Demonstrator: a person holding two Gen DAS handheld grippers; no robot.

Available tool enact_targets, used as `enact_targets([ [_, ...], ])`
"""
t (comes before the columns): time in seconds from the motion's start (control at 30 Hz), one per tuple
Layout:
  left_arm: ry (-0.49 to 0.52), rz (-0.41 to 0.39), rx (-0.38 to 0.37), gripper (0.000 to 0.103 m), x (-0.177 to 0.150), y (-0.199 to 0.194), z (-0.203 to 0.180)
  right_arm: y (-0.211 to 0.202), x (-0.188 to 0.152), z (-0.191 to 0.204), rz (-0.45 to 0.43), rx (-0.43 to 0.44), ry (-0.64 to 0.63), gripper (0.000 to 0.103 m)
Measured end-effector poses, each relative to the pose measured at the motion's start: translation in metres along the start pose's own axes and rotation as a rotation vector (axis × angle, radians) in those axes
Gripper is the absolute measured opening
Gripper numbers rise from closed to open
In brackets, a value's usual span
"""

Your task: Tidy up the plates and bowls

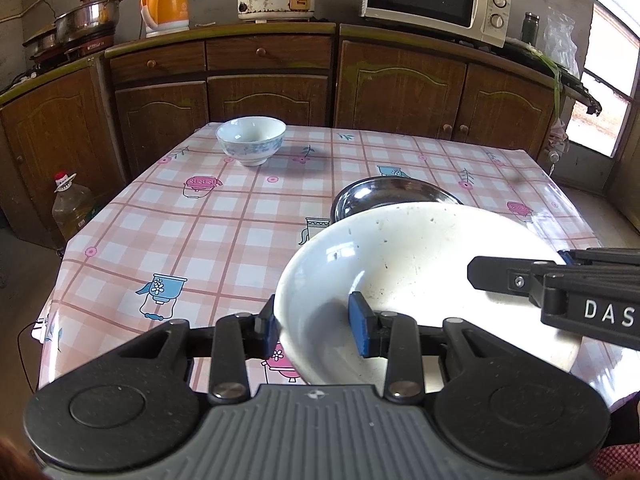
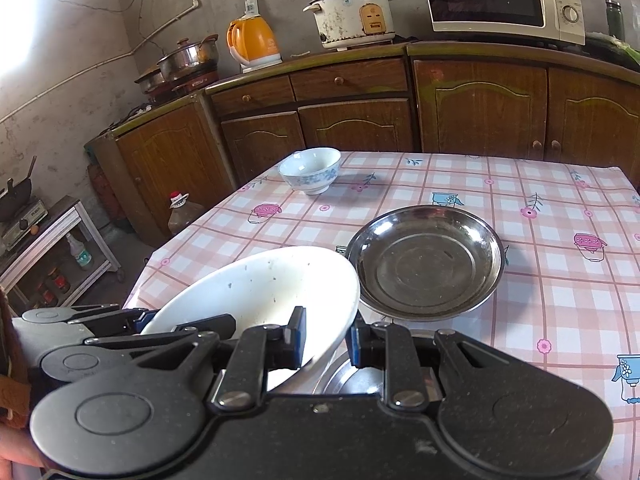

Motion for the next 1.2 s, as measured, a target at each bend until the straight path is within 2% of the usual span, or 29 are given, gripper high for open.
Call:
enact_targets([
  [0.3,0.009,0.001,-0.01,0.034,-0.001,-0.001,-0.003,-0.007,-0.005,-0.015,0.006,-0.004,0.004,0.027],
  [1.2,0.043,0.014,-0.049,0.034,-0.008,0.002,-0.026,-0.022,-0.018,-0.025,-0.009,-0.051,0.012,0.028],
])
Point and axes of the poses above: each gripper's, at about its wrist camera, not at the fingertips, and y roughly the way its jaws point, z to its left, x to its top, the point moved 6 cm from there along y, roughly the way its jaws point, and after that the axes turned 1 degree about -z, right-handed, at the moved point
